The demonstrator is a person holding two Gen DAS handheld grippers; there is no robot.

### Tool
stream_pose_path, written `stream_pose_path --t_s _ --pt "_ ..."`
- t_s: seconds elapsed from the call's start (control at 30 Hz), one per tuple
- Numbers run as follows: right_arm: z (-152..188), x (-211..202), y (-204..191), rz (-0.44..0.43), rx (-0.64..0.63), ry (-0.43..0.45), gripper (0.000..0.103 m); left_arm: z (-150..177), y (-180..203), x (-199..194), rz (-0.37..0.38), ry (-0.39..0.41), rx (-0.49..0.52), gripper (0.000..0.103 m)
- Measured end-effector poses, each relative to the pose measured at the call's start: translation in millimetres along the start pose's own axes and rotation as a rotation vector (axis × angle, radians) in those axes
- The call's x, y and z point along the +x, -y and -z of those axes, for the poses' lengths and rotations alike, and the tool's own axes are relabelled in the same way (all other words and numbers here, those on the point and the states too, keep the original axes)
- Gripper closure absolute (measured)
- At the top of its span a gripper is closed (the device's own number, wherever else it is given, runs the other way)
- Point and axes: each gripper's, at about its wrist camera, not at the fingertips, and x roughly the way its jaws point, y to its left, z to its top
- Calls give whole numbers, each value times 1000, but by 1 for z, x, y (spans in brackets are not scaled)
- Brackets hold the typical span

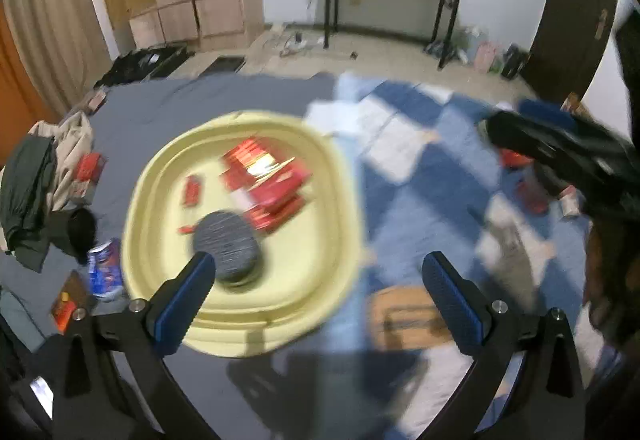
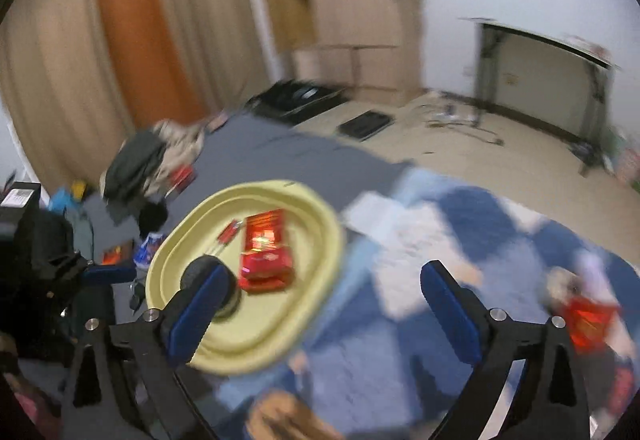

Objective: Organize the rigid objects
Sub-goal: 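Grasp the second foam cylinder with the left tool while the right tool grasps the silver-red pack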

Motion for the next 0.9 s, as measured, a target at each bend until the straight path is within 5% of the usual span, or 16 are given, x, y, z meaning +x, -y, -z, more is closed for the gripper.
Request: stream_pose_path --t_s 0.23,0.37,0.53,0.9 --pt "70 -153 80 182 88 70 0 0 120 9 164 83 -79 0" --pt "118 -198 113 321 104 75 0 10 176 17 251 59 -77 0" --pt "163 -200 127 396 216 77 0 23 215 22 205 87 69 0" --pt "161 -168 145 431 207 34 0 16 187 31 174 47 -102 0"
